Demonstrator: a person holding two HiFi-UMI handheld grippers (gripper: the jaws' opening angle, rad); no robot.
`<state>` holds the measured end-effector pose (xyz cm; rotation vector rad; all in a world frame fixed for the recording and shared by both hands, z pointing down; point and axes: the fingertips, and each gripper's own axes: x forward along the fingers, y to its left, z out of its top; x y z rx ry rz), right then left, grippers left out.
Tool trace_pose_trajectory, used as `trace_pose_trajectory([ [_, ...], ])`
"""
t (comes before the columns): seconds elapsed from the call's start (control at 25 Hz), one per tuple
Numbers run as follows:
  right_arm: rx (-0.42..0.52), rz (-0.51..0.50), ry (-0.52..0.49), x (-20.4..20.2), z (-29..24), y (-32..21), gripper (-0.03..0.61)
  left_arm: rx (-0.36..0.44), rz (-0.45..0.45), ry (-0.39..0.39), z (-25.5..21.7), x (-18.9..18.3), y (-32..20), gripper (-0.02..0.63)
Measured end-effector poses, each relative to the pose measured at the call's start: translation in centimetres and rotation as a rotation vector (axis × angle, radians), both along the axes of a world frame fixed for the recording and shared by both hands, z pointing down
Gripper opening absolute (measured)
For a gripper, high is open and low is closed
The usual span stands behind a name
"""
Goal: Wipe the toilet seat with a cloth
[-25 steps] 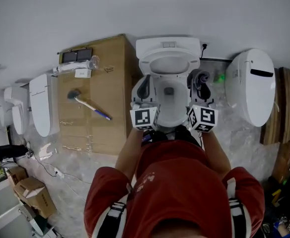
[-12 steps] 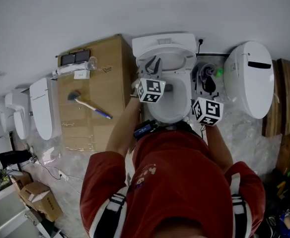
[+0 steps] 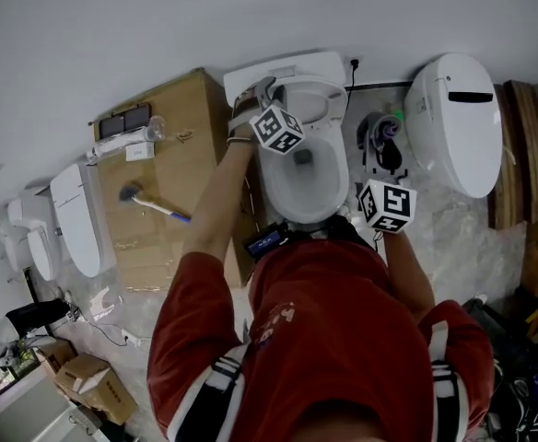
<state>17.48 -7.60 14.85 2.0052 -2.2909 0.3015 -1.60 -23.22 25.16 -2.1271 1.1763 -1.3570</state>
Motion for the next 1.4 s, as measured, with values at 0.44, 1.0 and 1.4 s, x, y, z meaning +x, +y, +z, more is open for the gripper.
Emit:
trace_pose_trajectory([
  [0.44, -0.023, 0.075, 0.009, 4.5, 0.9, 1.3, 0.083, 0.068, -0.015, -0.098, 1.6, 0.5, 0.0, 0.058],
  [1.0, -0.015, -0.012, 0.001, 2.8, 0.5, 2.1, 0.083, 0.003, 0.009, -0.090, 1.1, 1.4, 4.5, 0.052],
  [1.4, -0.053, -0.077, -0.007, 1.1, 2.5, 3.5, 0.083, -0.102, 0.100, -0.087, 1.8, 2.1, 10.7, 0.054],
])
